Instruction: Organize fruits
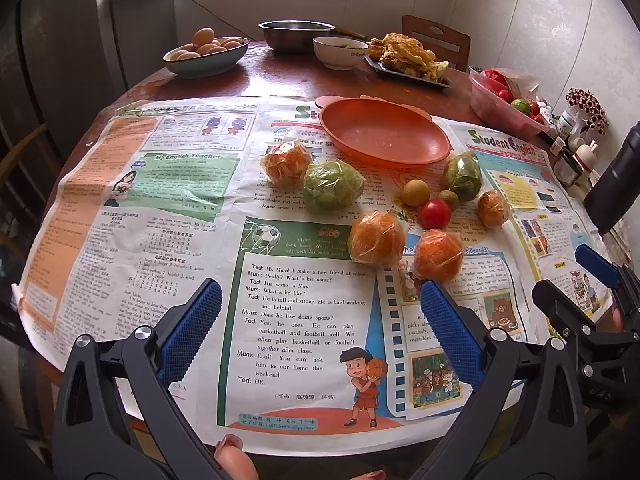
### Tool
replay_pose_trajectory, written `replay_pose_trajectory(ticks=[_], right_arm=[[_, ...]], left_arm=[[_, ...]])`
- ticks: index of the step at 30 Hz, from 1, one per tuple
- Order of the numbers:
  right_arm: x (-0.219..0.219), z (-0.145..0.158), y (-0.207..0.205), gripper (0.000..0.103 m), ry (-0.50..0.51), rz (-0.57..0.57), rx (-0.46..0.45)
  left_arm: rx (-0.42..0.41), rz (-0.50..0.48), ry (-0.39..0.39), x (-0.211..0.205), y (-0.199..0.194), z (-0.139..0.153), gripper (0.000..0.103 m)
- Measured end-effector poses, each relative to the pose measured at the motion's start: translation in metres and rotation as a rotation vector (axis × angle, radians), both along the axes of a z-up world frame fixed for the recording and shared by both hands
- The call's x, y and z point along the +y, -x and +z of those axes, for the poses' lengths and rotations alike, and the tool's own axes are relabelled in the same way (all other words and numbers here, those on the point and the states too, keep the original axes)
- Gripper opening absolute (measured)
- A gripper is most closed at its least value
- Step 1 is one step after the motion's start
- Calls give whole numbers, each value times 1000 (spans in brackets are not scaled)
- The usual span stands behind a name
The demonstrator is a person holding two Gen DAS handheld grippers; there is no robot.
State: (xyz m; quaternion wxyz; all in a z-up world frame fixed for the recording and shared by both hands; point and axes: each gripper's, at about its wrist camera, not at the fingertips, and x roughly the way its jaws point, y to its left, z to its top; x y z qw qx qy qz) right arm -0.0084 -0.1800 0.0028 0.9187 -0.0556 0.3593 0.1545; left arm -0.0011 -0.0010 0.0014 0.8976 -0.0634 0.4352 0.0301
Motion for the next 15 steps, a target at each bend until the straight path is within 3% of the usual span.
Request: replay_pose_trajectory(ticks=[15], right_arm=[[0, -1, -1, 99, 5, -3, 0]], left_arm=[[0, -3, -3, -1, -1, -1, 94]])
